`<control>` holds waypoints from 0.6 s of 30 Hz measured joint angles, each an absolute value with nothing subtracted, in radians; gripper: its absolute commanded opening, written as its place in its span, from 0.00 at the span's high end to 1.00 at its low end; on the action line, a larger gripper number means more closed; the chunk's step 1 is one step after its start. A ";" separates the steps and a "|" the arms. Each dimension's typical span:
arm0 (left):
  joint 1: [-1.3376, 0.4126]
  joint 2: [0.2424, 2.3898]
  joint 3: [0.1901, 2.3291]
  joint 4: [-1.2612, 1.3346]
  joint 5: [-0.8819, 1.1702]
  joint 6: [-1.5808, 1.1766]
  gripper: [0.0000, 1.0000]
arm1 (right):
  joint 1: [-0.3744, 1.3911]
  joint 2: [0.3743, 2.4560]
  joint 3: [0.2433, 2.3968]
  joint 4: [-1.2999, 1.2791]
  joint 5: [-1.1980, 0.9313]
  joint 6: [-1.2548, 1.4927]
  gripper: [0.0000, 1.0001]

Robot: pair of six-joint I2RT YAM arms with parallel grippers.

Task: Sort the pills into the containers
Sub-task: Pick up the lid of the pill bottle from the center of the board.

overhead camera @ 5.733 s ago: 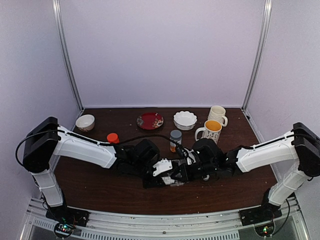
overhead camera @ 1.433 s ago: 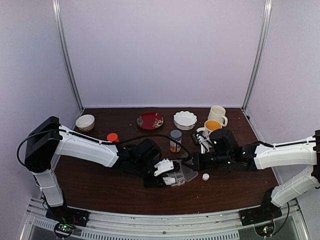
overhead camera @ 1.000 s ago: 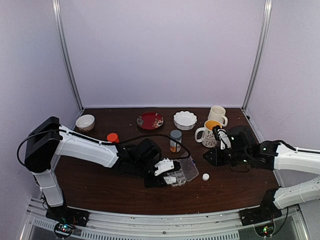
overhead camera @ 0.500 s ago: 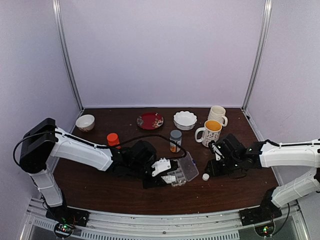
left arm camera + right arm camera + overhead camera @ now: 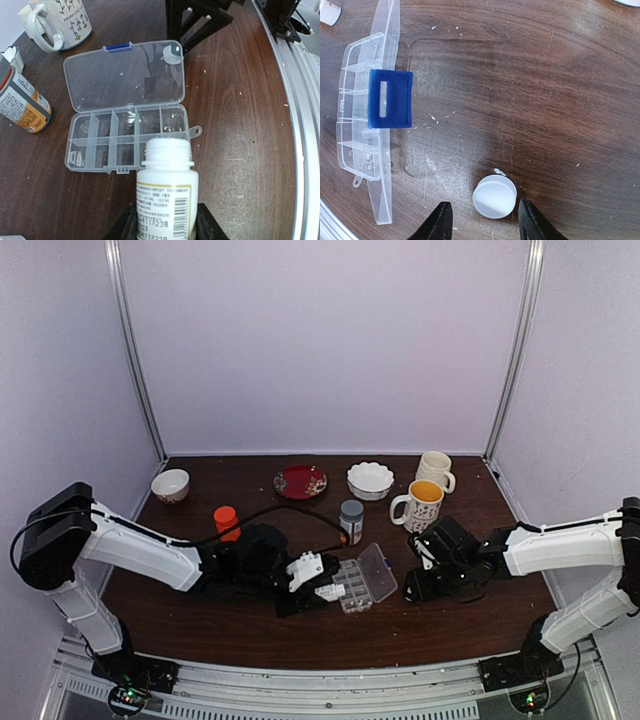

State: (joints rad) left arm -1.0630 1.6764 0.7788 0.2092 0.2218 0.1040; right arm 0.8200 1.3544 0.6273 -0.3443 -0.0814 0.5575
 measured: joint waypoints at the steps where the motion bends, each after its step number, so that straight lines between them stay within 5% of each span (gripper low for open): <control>1: -1.061 1.662 0.762 0.229 0.225 0.102 1.00 | 0.820 1.355 0.627 -0.341 -0.081 0.557 0.52; 18: -0.992 1.364 0.493 0.625 0.254 0.030 1.00 | 0.870 1.452 0.680 -0.367 -0.002 0.555 0.50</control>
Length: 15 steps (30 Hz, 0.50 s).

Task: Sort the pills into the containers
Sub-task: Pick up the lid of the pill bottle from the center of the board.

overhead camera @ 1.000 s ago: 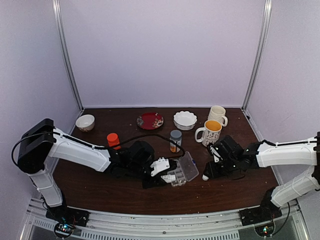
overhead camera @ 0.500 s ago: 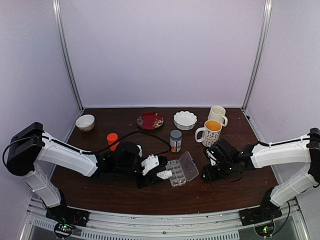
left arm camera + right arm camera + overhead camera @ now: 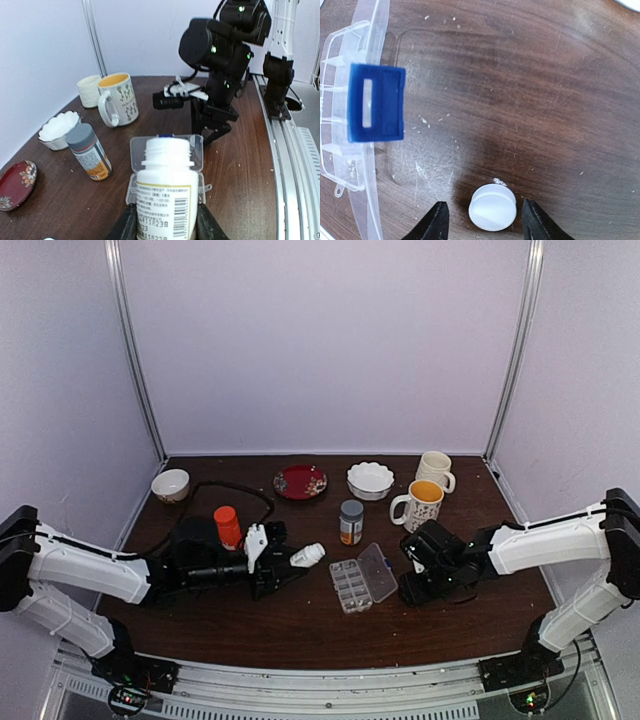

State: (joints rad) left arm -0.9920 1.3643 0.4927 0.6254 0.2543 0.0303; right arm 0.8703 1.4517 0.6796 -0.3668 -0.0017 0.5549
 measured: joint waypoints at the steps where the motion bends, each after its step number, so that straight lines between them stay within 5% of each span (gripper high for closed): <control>1: -0.986 1.337 0.476 0.653 0.254 0.023 1.00 | 0.870 1.452 0.684 -0.372 0.006 0.554 0.52; 9: -0.905 1.151 0.353 0.835 0.239 -0.057 1.00 | 0.871 1.462 0.722 -0.414 0.040 0.545 0.61; 15: -0.896 1.066 0.349 0.863 0.224 -0.077 1.00 | 0.871 1.486 0.729 -0.427 0.046 0.545 0.57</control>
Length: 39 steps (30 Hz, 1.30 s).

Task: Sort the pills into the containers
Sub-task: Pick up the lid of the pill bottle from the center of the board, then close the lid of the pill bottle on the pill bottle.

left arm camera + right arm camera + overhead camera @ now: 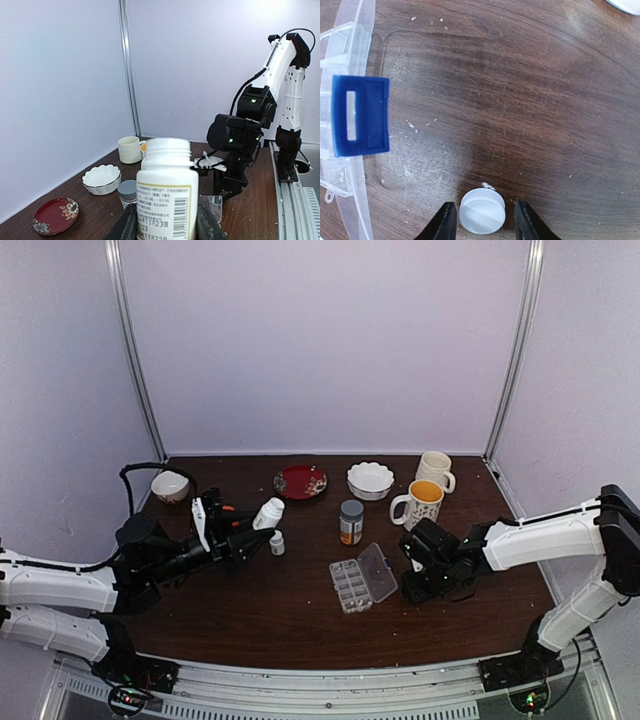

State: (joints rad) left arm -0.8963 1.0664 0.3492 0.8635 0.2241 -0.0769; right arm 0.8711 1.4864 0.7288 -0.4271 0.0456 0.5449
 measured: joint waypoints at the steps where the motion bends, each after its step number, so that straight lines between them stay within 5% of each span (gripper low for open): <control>1: -0.896 1.059 0.349 0.865 0.223 -0.077 1.00 | 0.871 1.488 0.729 -0.429 0.046 0.545 0.57; 18: -0.896 1.052 0.350 0.834 0.221 -0.077 1.00 | 0.883 1.503 0.741 -0.439 0.056 0.530 0.77; 27: -0.892 1.099 0.409 0.797 0.281 -0.086 1.00 | 0.886 1.206 0.800 -0.503 0.114 0.489 0.80; 39: -0.839 1.278 0.667 0.737 0.660 -0.195 1.00 | 0.916 1.036 0.918 -0.181 -0.321 0.250 0.81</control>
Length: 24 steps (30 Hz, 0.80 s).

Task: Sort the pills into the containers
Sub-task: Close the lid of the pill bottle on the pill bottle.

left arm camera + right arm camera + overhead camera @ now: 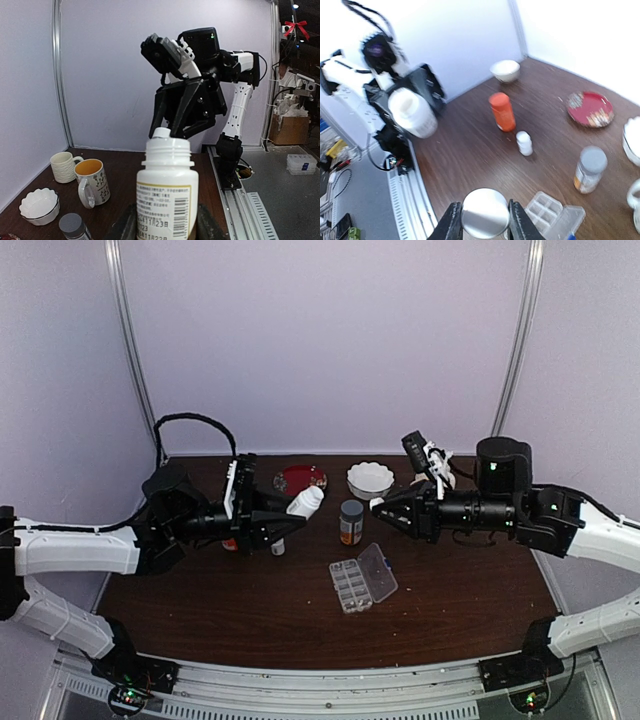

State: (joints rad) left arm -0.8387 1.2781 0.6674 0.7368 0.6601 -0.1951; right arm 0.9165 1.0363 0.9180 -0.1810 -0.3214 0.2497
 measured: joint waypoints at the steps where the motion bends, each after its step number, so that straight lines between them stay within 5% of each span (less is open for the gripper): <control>1: -0.839 1.280 0.681 0.727 0.677 -0.196 1.00 | 0.920 1.051 0.939 -0.162 -0.350 0.234 0.81; 24: -0.839 1.254 0.714 0.468 0.678 -0.139 1.00 | 1.034 1.382 1.325 -0.327 -0.446 -0.074 0.82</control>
State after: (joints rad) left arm -0.8387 1.2541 0.7143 0.4679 0.6785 -0.1394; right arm 1.0336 1.3815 1.3247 -0.3267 -0.4461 -0.0738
